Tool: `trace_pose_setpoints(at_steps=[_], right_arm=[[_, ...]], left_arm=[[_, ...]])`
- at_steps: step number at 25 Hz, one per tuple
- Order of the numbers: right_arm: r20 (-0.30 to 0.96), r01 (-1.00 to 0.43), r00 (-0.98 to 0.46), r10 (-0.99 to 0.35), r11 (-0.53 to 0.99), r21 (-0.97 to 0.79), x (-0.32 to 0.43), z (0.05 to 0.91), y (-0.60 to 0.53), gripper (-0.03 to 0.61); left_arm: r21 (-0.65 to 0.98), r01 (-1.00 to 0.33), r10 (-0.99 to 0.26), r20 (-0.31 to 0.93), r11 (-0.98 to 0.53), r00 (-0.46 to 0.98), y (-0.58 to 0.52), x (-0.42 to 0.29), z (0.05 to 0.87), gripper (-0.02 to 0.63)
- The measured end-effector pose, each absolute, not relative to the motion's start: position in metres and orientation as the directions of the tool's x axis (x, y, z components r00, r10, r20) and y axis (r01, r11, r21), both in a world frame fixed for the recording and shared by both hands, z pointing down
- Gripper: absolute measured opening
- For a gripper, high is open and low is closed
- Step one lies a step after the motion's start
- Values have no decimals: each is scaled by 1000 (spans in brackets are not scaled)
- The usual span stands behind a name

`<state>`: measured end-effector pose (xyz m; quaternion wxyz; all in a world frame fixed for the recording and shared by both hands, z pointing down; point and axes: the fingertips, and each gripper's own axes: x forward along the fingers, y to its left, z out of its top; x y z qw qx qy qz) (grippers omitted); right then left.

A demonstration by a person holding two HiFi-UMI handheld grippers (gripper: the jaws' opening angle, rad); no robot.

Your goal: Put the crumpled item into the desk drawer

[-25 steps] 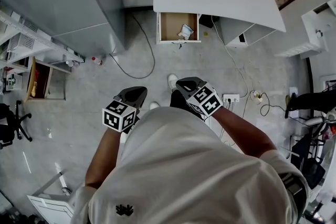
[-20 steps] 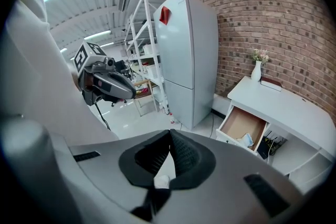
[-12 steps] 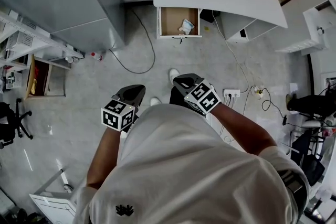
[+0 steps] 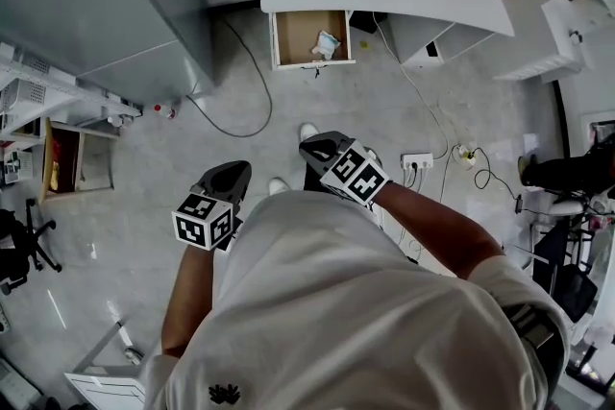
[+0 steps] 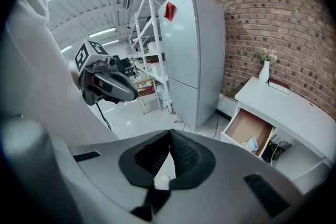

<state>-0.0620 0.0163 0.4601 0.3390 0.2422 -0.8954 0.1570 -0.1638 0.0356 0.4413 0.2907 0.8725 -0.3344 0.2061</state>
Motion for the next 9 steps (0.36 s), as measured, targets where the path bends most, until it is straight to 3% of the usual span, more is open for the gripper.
trace_pose_setpoints(at_steps=[9], right_arm=[[698,-562,-632,-335,819,-116,-48,464,5,28]], left_arm=[[378,-676,-438,544,-633,715,16,-148,444,25]])
